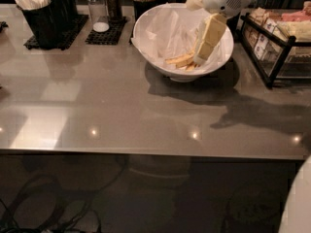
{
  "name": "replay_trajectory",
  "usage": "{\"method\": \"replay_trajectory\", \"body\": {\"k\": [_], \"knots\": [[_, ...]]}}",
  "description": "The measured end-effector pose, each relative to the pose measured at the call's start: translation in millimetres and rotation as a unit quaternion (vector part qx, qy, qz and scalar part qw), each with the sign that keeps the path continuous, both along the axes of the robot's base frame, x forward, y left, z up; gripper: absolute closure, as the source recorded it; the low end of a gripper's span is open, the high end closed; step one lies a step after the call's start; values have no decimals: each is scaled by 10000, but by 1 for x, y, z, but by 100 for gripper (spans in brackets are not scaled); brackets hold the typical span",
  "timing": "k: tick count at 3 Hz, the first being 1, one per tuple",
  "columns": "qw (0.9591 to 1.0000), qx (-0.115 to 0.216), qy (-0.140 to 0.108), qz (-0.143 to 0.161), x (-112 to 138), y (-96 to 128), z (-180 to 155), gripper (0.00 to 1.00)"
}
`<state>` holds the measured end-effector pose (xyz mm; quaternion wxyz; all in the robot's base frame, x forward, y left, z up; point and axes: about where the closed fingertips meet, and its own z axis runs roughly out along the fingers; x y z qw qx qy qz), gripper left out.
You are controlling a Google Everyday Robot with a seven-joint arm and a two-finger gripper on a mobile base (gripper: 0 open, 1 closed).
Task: Pick banana from white bowl
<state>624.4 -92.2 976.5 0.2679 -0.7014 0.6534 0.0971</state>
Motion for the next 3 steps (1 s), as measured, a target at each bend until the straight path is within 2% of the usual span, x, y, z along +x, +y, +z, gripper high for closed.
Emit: {"method": "replay_trajectory", "body": {"k": [1, 2, 3], "knots": [[9998, -36, 173, 40, 12, 5, -30, 0], [9994, -181, 266, 121, 32, 17, -47, 0], [9995, -157, 237, 115, 36, 20, -48, 16]]}}
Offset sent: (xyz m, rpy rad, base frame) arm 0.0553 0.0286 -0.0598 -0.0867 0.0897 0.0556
